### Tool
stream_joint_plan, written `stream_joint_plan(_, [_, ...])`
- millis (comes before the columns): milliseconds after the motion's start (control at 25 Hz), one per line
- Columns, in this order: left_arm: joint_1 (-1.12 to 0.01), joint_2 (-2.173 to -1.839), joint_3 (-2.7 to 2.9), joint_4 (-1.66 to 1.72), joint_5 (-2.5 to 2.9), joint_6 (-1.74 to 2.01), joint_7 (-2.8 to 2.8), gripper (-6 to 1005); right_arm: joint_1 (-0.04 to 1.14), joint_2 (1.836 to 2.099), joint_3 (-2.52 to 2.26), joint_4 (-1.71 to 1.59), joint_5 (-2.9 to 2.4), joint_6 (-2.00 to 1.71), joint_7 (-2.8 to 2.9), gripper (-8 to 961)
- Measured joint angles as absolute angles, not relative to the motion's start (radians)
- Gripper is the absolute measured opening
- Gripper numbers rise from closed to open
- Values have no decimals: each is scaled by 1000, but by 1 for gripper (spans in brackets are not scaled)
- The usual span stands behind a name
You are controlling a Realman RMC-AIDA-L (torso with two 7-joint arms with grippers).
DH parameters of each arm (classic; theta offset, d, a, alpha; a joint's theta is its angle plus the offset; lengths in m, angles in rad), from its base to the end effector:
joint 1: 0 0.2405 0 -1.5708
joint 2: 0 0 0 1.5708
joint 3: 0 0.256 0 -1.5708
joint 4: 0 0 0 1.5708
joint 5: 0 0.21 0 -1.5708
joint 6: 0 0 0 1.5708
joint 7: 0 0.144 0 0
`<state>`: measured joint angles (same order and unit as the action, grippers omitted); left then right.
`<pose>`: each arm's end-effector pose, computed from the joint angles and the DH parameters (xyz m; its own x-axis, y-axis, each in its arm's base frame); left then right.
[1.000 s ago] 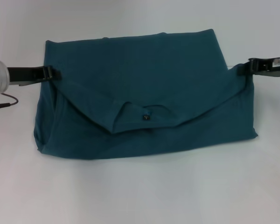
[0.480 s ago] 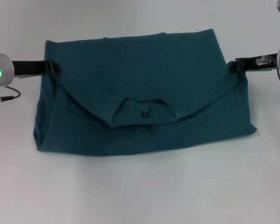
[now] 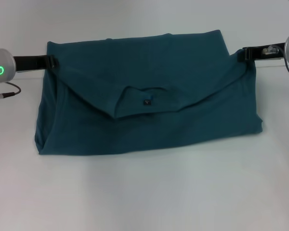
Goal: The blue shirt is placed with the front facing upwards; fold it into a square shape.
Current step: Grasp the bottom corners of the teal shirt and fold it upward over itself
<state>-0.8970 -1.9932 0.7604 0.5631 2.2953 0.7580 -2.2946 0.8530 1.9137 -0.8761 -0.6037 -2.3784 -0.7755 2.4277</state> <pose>-0.2223 0.4886 0.0399 0.4982 0.6248 0.6012 0.8607 -0.2725 -0.4300 0.2469 0.4879 0.0744 0.5263 -0.6558 -0.5412 -0.8182 -0.2174 -0.5322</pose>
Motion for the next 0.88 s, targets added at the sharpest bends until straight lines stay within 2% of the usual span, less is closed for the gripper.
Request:
stream_joint_plan(240, [-914,-2000,775,542,2304,738,-2275,25,870,1922,-881,-572,-2418,-738,2425,53])
stream_joint_plan(640, [-913,-2029,909,527,2306,661,-2275,30,889,1960,-918,-554,-2556,-684,2424,54])
stream_joint_plan(880, [-913,-2017,908,507,2306,654,-2319,71,917,1974,-920,-559,-2646,-658,2429,55])
